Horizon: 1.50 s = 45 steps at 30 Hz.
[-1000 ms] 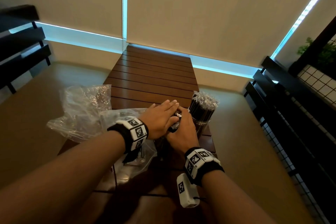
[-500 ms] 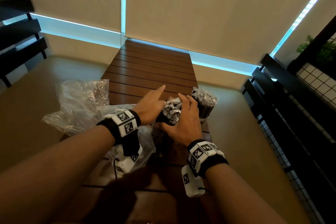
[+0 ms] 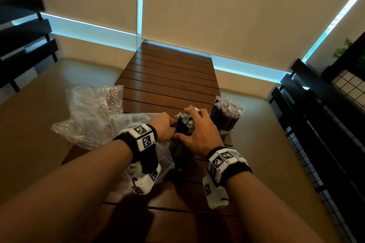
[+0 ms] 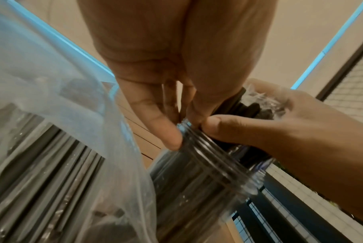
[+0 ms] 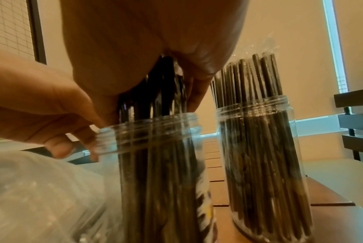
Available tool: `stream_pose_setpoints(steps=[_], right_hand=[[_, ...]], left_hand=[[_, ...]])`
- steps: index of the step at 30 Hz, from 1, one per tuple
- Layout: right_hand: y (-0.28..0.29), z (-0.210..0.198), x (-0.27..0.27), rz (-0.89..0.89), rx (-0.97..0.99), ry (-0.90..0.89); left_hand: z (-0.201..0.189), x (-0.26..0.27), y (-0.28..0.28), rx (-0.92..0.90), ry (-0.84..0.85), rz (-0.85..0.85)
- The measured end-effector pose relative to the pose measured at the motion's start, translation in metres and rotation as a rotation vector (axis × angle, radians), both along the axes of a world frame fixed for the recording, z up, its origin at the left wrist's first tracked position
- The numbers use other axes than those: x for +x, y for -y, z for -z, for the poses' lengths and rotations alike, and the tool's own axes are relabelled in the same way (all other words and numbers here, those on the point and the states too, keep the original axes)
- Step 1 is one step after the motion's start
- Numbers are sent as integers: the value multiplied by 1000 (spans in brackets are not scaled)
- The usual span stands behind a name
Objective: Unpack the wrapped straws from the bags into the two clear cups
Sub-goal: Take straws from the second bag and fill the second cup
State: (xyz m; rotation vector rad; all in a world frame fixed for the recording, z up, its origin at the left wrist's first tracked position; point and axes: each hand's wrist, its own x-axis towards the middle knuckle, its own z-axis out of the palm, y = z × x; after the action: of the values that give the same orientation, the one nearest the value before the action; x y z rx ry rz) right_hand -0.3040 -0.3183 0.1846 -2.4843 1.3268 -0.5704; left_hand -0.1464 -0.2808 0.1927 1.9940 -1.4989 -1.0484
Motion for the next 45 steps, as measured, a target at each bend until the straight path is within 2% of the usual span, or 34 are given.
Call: stream_pose_setpoints(steps=[4, 8, 10, 12, 15, 18, 20, 21, 23, 25, 27, 29, 33, 35, 38, 42, 45], right_hand=[[5, 2, -1, 25, -64, 12], [3, 6, 0, 22, -82, 45], [2, 4, -1, 6, -64, 36], [1, -2, -5, -4, -94, -71], [-3, -15, -11, 49, -211, -204], [-15, -30, -3, 40, -350, -112], [-25, -36, 11, -81, -454, -25], [-30, -38, 20, -169, -457, -9], [-44, -37, 38, -361, -281, -101], [-58, -28, 58, -513, -90, -306], [-68, -11, 77, -563, 10, -424], [-73, 9, 94, -493, 110, -425], [-64, 49, 116, -156, 349, -354], [-55, 63, 123, -28, 434, -402], [-45, 74, 127, -7, 533, -463], [-34, 102, 131, -76, 616, -494], [-21, 132, 135, -48, 641, -559]], left_hand=[[4, -1, -4, -45, -49, 3], [5, -1, -3, -29, 7, 38], [0, 1, -3, -33, 129, 95], [-7, 8, -5, -67, 335, 189], [-12, 25, -12, -57, 466, 344], [-7, 46, -24, 49, 686, 438], [-1, 57, -30, 115, 821, 422], [0, 62, -32, 129, 822, 395], [0, 66, -36, 107, 739, 332], [-4, 68, -39, 27, 659, 251], [-8, 70, -41, -50, 603, 194], [-11, 70, -43, -84, 581, 195], [-14, 68, -51, -148, 594, 259], [-11, 71, -56, -176, 600, 284], [-6, 78, -64, -198, 598, 329], [-2, 86, -68, -203, 613, 368], [2, 93, -68, -212, 592, 362]])
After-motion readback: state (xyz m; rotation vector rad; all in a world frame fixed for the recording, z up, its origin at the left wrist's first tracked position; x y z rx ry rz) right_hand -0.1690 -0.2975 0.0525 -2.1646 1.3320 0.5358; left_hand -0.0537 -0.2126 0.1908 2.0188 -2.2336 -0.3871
